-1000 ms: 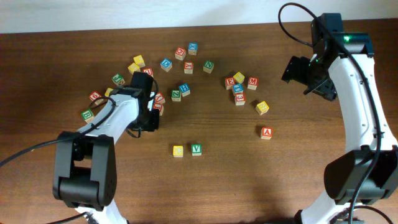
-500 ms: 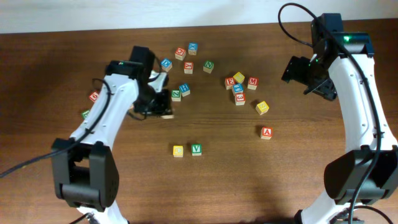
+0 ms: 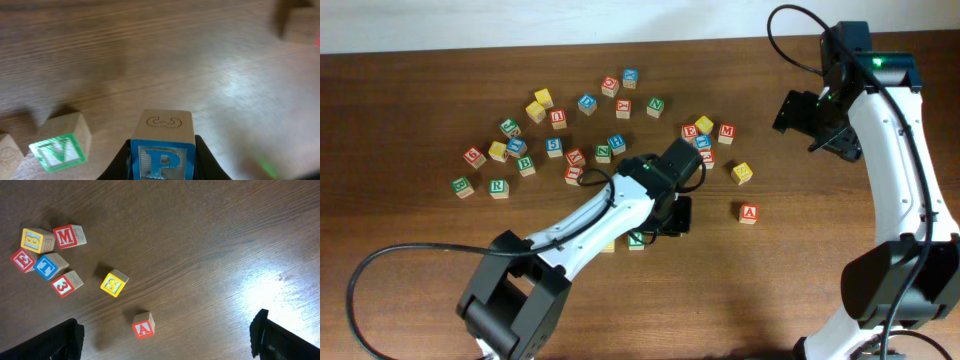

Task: Spell out CVPR
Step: 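Carry the P block and place it right of the V block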

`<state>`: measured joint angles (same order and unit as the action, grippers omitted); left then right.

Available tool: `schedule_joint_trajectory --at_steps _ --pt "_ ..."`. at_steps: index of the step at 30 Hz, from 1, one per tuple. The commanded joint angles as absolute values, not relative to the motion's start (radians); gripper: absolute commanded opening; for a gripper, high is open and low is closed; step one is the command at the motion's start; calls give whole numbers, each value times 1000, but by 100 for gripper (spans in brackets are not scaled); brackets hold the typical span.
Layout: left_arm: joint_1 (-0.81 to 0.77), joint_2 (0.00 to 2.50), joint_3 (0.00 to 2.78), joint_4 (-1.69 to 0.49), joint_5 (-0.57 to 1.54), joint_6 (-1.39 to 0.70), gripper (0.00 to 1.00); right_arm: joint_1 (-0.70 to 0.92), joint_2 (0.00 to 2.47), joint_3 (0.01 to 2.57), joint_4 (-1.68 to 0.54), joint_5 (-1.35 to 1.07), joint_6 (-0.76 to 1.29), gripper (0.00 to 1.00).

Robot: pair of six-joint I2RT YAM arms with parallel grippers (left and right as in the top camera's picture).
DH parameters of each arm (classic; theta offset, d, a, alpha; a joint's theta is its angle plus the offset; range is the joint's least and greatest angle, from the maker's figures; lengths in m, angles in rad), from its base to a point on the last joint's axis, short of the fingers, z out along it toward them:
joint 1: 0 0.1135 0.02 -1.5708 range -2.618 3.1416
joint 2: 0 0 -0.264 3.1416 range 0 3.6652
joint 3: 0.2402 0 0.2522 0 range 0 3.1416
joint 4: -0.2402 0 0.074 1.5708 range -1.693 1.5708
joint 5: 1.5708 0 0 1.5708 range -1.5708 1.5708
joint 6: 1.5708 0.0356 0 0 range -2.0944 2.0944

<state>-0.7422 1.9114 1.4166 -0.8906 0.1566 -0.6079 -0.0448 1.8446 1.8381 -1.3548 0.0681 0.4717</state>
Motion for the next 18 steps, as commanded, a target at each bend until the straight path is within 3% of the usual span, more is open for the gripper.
schedule_joint_trajectory --at_steps 1,13,16,18 --pt "-744 1919 1354 -847 80 -719 17 -46 1842 1849 -1354 88 475 98" --pt "-811 1919 1272 -763 29 -749 18 -46 1842 1849 -1354 88 475 98" --pt "-811 1919 1272 -763 29 -748 30 -46 1842 1849 -1354 88 475 98" --pt "-811 1919 1272 -762 27 -748 31 -46 1842 1849 -1354 88 475 98"
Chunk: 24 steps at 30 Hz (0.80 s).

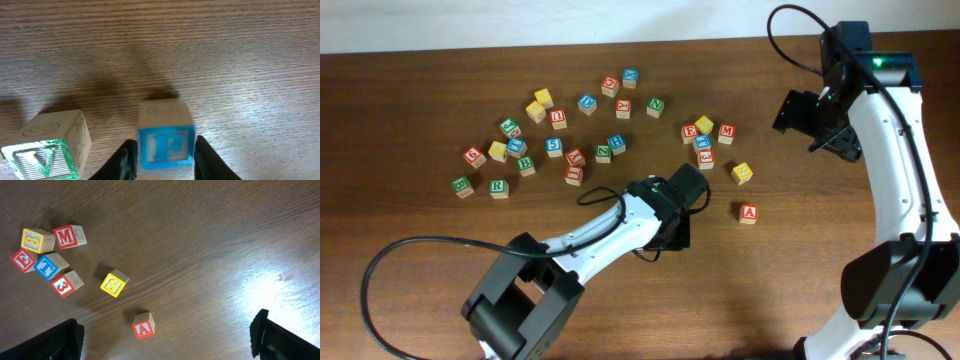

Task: Spell out CVPR
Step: 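Carry the P block and place it right of the V block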

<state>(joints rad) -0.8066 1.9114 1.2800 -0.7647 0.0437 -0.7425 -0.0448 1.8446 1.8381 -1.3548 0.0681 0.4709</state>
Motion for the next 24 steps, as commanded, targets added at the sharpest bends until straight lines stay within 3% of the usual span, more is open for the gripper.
schedule_joint_trajectory --at_steps 1,9,12,14,18,24 --pt "-811 1919 1272 -762 23 -748 34 -46 1842 1849 -1354 88 475 98" --pt "-810 1919 1272 -763 19 -748 23 -46 1842 1849 -1354 88 475 98" --pt "-810 1919 1272 -764 18 -748 24 -46 1842 1849 -1354 88 475 98" --pt "-810 1919 1272 -764 18 -748 25 -46 1842 1849 -1354 88 475 98" --pt "-809 1918 1279 -775 18 -748 38 -46 1842 1849 -1354 88 475 98" --pt "-781 1918 1368 -844 18 -696 45 -46 1842 1849 -1354 88 475 98"
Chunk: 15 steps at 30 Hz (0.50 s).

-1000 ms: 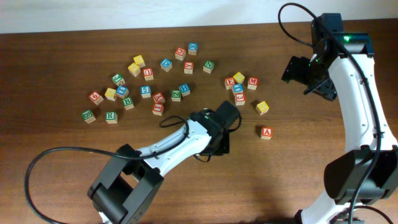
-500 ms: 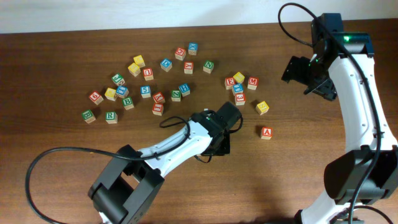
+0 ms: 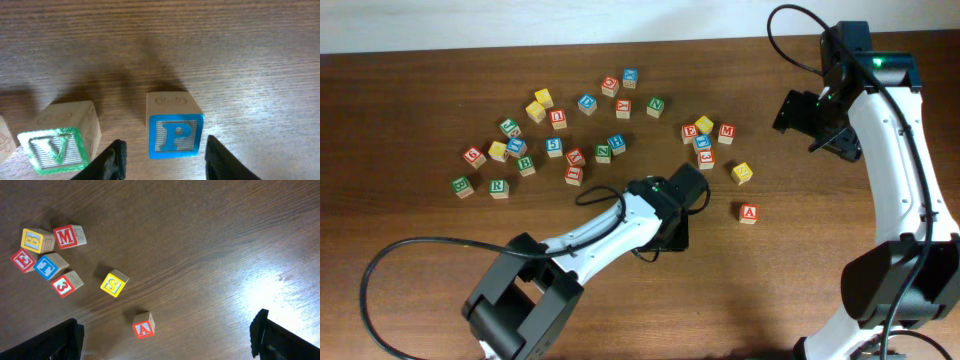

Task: Spell out CVPR
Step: 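Carry the P block and place it right of the V block, then move the left gripper to the green R block and grasp it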

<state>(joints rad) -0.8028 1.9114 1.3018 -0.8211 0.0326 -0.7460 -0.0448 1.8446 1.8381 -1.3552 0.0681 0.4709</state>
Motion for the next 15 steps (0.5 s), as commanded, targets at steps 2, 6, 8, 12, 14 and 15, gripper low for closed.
schedule_joint_trajectory --at_steps 2,6,8,12,14,15 --pt "-759 1916 1437 -911 18 -680 45 -46 1842 1849 -1354 88 475 98" --pt "-702 1880 1589 -1017 22 -611 45 -46 1842 1849 -1354 88 475 98" --pt "-650 1851 1665 -1082 22 -609 46 -46 1842 1849 -1354 88 475 98" --pt "-432 1768 1732 -1188 13 -590 90 -46 1842 1849 -1354 88 475 98" --pt "-314 1767 1732 -1235 -23 -522 99 -46 1842 1849 -1354 88 475 98" --pt "-230 1773 1720 -1280 -66 -519 99 -46 1842 1849 -1354 88 475 98"
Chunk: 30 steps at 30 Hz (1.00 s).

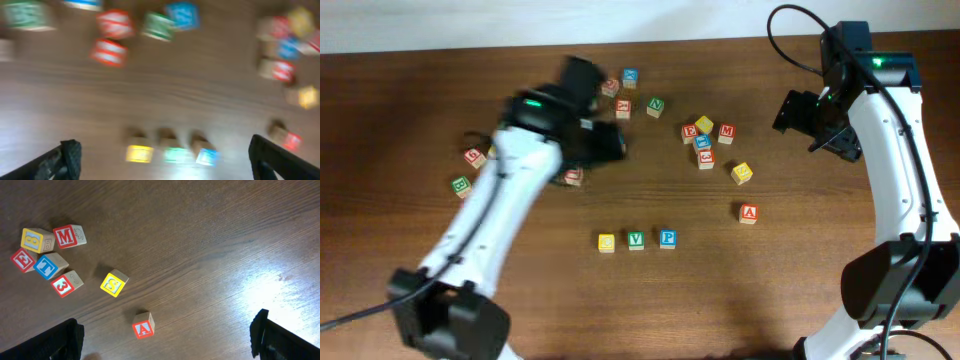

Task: Spell out CVPR
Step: 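Move the left gripper to the green R block and grasp it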

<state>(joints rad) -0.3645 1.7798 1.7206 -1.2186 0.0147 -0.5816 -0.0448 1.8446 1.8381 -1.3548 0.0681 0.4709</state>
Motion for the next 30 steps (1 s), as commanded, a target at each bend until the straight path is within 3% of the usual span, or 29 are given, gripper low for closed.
schedule_joint_trajectory --at_steps 1,6,11,30 --pt "-167 1773 1694 -1304 -98 -519 99 -46 1842 1849 -1354 88 475 98" --pt "62 1773 1527 -1298 -135 -522 99 -46 1842 1849 -1354 87 475 99" --pt "171 1774 1452 -1274 -99 -526 99 -46 1842 1849 -1354 88 475 98" --pt "245 1774 1452 -1240 -74 -617 99 -46 1842 1849 -1354 88 475 98"
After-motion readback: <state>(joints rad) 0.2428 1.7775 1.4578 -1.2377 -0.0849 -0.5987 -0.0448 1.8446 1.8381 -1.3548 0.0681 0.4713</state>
